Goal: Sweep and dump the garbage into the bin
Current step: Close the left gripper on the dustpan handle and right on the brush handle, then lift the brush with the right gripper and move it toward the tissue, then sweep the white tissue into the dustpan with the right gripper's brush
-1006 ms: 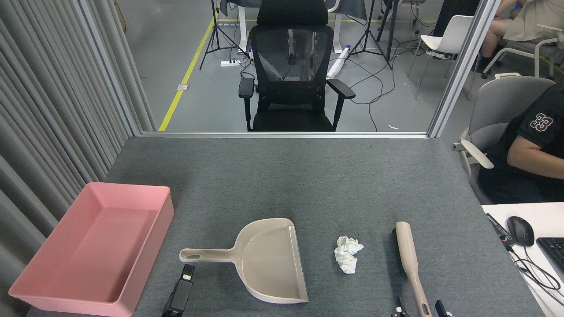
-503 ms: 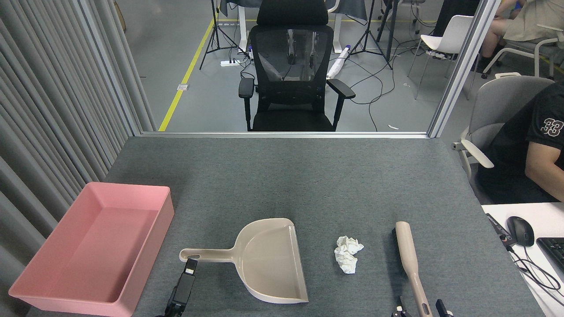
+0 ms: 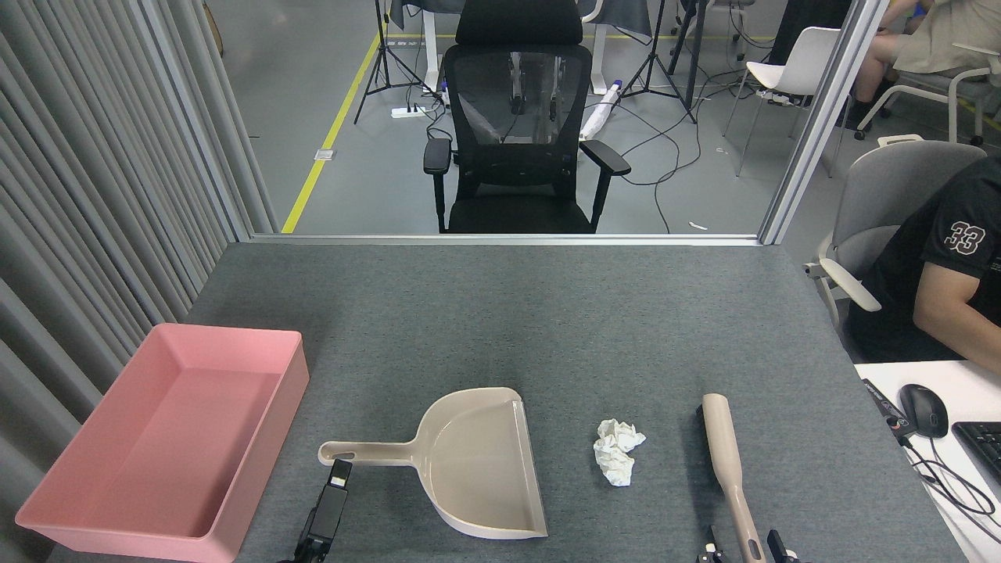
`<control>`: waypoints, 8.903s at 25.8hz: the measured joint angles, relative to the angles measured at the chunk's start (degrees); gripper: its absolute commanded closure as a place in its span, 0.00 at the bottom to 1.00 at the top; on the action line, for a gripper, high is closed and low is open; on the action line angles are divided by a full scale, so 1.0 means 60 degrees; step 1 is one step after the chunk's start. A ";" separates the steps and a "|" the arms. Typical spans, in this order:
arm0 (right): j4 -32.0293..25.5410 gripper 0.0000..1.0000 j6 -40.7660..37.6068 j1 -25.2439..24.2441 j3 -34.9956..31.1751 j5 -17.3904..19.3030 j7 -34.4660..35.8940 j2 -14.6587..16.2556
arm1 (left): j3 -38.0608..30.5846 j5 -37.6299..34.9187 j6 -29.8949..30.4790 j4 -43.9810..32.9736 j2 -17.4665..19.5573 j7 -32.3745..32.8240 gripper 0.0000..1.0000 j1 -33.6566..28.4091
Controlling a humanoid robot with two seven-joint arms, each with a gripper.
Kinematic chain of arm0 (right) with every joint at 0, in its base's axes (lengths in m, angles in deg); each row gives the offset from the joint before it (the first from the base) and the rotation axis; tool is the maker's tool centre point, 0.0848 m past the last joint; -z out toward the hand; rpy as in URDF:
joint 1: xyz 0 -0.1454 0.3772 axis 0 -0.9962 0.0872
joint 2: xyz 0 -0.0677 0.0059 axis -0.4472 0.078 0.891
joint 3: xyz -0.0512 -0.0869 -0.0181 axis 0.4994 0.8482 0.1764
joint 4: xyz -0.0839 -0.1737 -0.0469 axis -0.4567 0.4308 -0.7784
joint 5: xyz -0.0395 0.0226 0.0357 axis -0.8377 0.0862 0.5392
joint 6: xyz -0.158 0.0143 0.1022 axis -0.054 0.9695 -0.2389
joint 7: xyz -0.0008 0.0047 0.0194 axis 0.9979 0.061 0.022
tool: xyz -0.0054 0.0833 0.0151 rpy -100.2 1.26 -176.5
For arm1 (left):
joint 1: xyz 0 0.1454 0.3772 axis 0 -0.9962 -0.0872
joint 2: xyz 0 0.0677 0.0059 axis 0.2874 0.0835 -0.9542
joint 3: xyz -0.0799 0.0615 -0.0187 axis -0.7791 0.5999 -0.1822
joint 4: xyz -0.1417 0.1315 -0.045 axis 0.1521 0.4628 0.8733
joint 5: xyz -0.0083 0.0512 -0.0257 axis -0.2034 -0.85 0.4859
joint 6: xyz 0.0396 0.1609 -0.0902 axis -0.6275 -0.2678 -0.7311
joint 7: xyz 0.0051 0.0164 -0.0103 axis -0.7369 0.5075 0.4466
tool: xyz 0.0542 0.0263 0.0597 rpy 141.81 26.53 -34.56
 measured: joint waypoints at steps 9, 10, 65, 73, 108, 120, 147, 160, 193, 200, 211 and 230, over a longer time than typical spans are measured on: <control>0.0000 0.31 0.0048 -0.0008 0.0009 -0.0092 0.0013 0.0011 | 0.0000 -0.0013 0.0004 -0.0013 0.0001 0.0000 0.01 -0.0011; 0.0000 0.31 0.0050 -0.0010 0.0011 -0.0142 0.0013 0.0011 | 0.0000 -0.0013 0.0008 -0.0008 0.0003 0.0000 0.01 -0.0012; -0.0007 0.79 0.0004 -0.0004 0.0029 -0.0418 0.0159 -0.0005 | 0.0013 -0.0014 0.0024 0.0000 -0.0003 -0.0006 0.01 -0.0017; -0.0007 0.94 -0.0015 -0.0011 0.0029 -0.0414 0.0123 0.0003 | 0.0014 -0.0014 0.0024 0.0010 -0.0008 -0.0006 0.01 -0.0017; -0.0015 0.98 -0.0073 -0.0028 0.0001 -0.0316 0.0410 -0.0035 | 0.0220 -0.0105 0.0024 0.1689 0.0003 0.0000 0.01 0.1426; -0.0015 0.98 -0.0074 0.0009 0.0000 -0.0311 0.0415 -0.0048 | 0.0144 -0.0103 -0.0044 0.2171 -0.0006 0.0742 0.31 0.1923; -0.0015 0.97 -0.0074 0.0110 -0.0002 -0.0316 0.0427 -0.0055 | -0.0308 0.0273 0.0038 0.1936 -0.0156 0.1416 0.61 0.1808; -0.0018 0.97 -0.0064 0.0117 -0.0009 -0.0303 0.0442 -0.0055 | -0.0409 0.0281 0.0203 0.1955 -0.0308 0.1974 0.79 0.1843; -0.0054 1.00 -0.0883 -0.0054 0.1626 0.0038 0.0617 -0.0775 | -0.0352 0.0215 0.0496 0.1952 -0.0182 0.2051 0.83 0.1904; -0.0061 1.00 -0.0553 0.0000 0.2644 0.0561 0.0661 -0.0862 | -0.0340 0.0219 0.0455 0.1960 -0.0178 0.2020 0.83 0.1870; -0.0987 1.00 0.0608 0.0007 0.3807 0.0707 0.0899 -0.0817 | -0.0325 0.0220 0.0448 0.1970 -0.0245 0.1981 0.83 0.1809; 0.0407 1.00 0.1207 -0.0434 0.3503 0.0320 0.1172 -0.0626 | -0.0285 0.0220 0.0522 0.1912 -0.0282 0.2186 0.82 0.1696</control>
